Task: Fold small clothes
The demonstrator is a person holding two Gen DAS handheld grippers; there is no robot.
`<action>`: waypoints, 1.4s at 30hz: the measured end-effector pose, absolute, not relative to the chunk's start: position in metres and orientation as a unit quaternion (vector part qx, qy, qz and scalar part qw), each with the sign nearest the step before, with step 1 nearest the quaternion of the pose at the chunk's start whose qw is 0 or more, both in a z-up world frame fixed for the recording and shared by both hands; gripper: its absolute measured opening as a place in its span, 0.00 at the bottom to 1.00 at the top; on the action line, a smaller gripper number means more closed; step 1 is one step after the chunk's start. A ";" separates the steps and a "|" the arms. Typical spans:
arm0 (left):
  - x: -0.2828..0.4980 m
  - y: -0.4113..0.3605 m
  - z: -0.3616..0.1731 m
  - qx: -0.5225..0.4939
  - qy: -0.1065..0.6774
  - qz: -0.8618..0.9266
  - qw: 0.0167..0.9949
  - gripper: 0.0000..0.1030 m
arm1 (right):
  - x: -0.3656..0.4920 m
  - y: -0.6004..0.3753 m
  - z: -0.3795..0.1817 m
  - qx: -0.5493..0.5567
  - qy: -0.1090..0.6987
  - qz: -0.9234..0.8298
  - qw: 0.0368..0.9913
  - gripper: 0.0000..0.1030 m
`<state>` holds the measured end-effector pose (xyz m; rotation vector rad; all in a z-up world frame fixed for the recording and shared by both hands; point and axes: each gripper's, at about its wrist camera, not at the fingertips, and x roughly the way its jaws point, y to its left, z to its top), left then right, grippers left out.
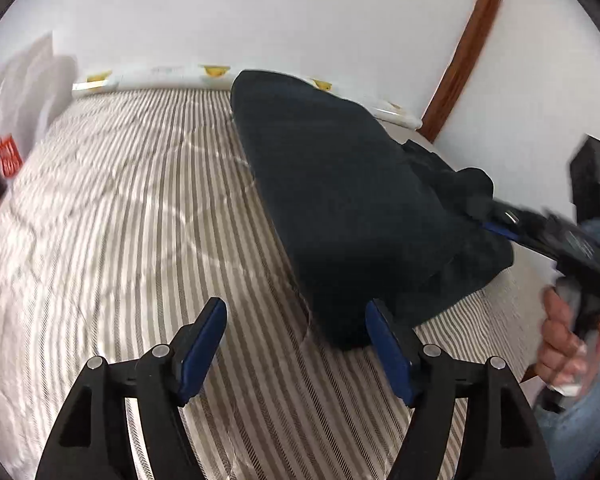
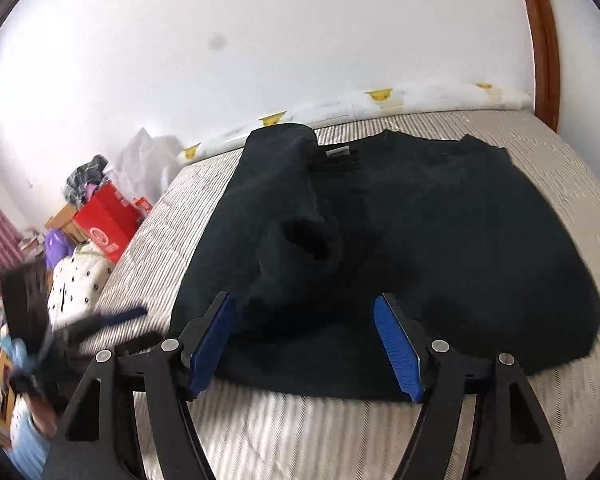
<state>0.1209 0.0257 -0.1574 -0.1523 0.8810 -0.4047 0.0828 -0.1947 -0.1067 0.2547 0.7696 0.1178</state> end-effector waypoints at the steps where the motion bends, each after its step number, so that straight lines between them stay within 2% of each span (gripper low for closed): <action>1: 0.121 0.026 -0.160 -0.075 0.422 -0.199 0.881 0.69 | 0.090 -0.193 -0.109 0.129 0.373 0.048 0.918 0.69; 5: 0.124 0.017 -0.172 -0.077 0.432 -0.215 0.872 0.70 | 0.126 -0.190 -0.128 0.174 0.414 0.067 0.891 0.69; 8: 0.129 0.005 -0.173 -0.073 0.434 -0.222 0.870 0.70 | 0.145 -0.187 -0.136 0.189 0.406 0.060 0.892 0.67; 11: 0.139 -0.009 -0.173 -0.078 0.440 -0.229 0.865 0.70 | 0.155 -0.185 -0.134 0.190 0.381 0.062 0.903 0.46; 13: 0.143 -0.017 -0.173 -0.075 0.442 -0.226 0.865 0.70 | 0.158 -0.188 -0.130 0.171 0.373 0.047 0.911 0.17; 21: 0.149 -0.064 -0.168 -0.033 0.446 -0.230 0.864 0.70 | 0.121 -0.237 -0.082 0.101 0.280 -0.017 0.955 0.13; 25: 0.150 -0.086 -0.162 -0.015 0.438 -0.250 0.863 0.70 | 0.101 -0.278 -0.075 0.076 0.261 -0.075 0.959 0.13; 34: 0.149 -0.139 -0.160 0.035 0.429 -0.263 0.864 0.70 | 0.071 -0.381 -0.122 0.129 0.306 -0.139 0.933 0.13; 37: 0.150 -0.147 -0.159 0.035 0.427 -0.256 0.867 0.62 | 0.072 -0.381 -0.137 0.121 0.326 -0.138 0.928 0.18; 38: 0.151 -0.149 -0.158 0.032 0.426 -0.257 0.867 0.57 | 0.071 -0.379 -0.139 0.118 0.326 -0.142 0.927 0.22; 40: 0.152 -0.154 -0.158 0.032 0.424 -0.249 0.870 0.53 | 0.064 -0.380 -0.139 0.117 0.325 -0.154 0.926 0.48; 41: 0.151 -0.154 -0.158 0.032 0.422 -0.244 0.873 0.48 | 0.059 -0.383 -0.140 0.122 0.324 -0.161 0.924 0.54; 42: 0.151 -0.155 -0.159 0.032 0.421 -0.239 0.875 0.45 | 0.054 -0.388 -0.142 0.132 0.325 -0.165 0.922 0.67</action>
